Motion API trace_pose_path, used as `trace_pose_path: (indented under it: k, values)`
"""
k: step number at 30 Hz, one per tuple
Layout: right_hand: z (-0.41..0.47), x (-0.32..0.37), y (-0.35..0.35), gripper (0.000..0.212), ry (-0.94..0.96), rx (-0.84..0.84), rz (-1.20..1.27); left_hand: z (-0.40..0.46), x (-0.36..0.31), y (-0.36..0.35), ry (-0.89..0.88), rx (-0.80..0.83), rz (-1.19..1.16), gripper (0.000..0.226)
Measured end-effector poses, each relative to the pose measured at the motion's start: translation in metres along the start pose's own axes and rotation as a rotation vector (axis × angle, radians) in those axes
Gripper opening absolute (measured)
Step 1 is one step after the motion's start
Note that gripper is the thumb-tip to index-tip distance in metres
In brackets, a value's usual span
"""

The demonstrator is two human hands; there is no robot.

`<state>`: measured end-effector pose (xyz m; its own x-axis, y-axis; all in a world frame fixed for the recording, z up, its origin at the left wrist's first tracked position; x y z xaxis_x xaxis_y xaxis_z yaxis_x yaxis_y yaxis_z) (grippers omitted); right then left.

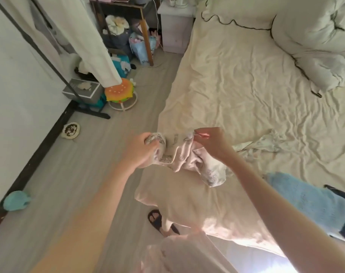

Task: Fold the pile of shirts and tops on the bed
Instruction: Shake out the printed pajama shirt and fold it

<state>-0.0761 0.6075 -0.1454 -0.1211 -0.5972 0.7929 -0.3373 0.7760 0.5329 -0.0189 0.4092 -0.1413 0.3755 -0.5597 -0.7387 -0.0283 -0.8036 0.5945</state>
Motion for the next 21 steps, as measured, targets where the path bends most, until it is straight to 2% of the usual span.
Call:
trace_pose_path:
  k: [3, 5, 7, 8, 9, 11, 13, 16, 18, 21]
  values:
    - [0.014, 0.007, -0.039, 0.024, -0.069, 0.003, 0.037, 0.017, 0.029, 0.01, -0.041, 0.224, 0.009, 0.048]
    - [0.027, 0.021, -0.055, 0.02, -0.117, -0.004, 0.101, 0.032, 0.038, 0.019, -0.084, 0.303, -0.001, 0.056]
    - [0.041, 0.038, -0.066, 0.009, -0.172, -0.02, 0.203, 0.048, 0.041, 0.027, -0.196, 0.283, 0.056, 0.045]
    - [0.048, 0.048, -0.07, 0.012, -0.204, -0.037, 0.242, 0.056, 0.041, 0.033, -0.251, 0.235, 0.083, 0.041]
    - [0.056, 0.056, -0.074, 0.025, -0.228, -0.055, 0.269, 0.064, 0.041, 0.04, -0.295, 0.193, 0.084, 0.042]
    - [0.073, 0.076, -0.083, 0.043, -0.244, -0.06, 0.315, 0.08, 0.037, 0.055, -0.342, 0.154, 0.023, 0.05]
    - [0.087, 0.096, -0.095, 0.043, -0.242, -0.059, 0.404, 0.101, 0.036, 0.074, -0.377, 0.149, -0.026, 0.05]
    - [0.106, 0.123, -0.11, 0.03, -0.238, -0.082, 0.481, 0.135, 0.04, 0.108, -0.364, 0.205, -0.126, 0.026]
    - [0.117, 0.141, -0.121, 0.028, -0.221, -0.139, 0.51, 0.159, 0.041, 0.134, -0.42, 0.259, -0.116, 0.008]
    - [0.13, 0.164, -0.14, 0.032, -0.205, -0.208, 0.583, 0.186, 0.043, 0.17, -0.467, 0.366, -0.076, 0.011]
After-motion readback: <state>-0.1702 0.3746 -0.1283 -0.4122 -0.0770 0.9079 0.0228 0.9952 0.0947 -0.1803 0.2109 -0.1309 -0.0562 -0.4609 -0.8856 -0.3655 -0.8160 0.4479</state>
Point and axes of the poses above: each hand's wrist, its own z-axis towards the middle knuckle, its own y-axis out of the back of the hand, x = y × z, the point moved 4 cm from there along z, towards the middle knuckle, and after that the axes turned 6 degrees about -y, right-handed, at the moved point
